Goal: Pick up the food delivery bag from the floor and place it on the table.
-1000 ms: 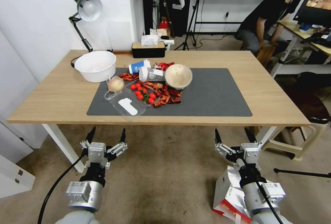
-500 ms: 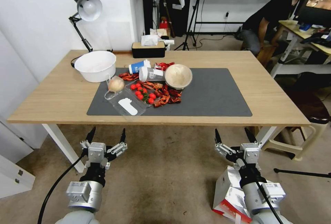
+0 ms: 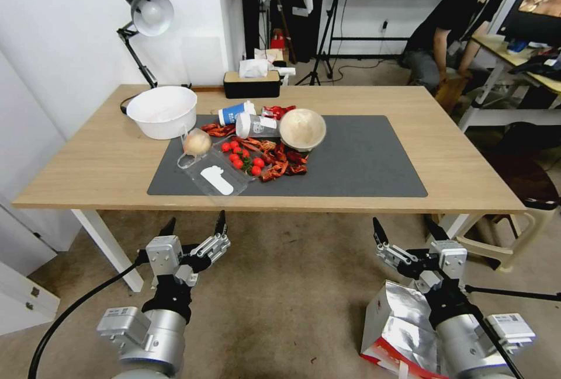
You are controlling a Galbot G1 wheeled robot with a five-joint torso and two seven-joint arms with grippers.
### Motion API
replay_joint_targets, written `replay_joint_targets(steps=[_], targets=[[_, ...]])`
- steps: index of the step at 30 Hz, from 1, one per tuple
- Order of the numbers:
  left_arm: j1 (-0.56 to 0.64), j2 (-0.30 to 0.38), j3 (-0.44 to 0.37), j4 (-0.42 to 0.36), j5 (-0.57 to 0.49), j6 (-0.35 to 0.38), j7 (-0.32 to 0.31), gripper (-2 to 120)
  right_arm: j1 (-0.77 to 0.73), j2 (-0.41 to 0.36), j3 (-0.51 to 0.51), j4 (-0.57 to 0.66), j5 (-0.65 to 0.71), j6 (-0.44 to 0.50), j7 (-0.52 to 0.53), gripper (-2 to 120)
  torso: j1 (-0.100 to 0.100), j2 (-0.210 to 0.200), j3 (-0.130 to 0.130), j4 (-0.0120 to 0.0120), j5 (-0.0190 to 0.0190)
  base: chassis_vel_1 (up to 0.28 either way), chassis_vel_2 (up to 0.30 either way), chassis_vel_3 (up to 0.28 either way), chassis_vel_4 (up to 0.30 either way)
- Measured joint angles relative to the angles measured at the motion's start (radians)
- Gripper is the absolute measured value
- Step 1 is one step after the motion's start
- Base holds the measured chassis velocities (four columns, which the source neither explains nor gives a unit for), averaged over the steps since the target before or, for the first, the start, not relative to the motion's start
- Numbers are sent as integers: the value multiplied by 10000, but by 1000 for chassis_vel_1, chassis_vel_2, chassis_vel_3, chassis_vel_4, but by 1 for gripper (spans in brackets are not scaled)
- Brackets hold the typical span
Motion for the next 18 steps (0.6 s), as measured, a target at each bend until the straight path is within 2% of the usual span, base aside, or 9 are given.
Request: replay_joint_targets(steps=[3,18], targets=[[56,4,-1,47,-87,-298,52,100,-2,0,-6,0,-7,33,21,100,-1,0,0,0,0,0,0,0,0],[130,-6,18,206,-222,-717,144,100,3,0,-13,-5,-92,119,50,100,1,0,0,0,0,0,0,0,0]])
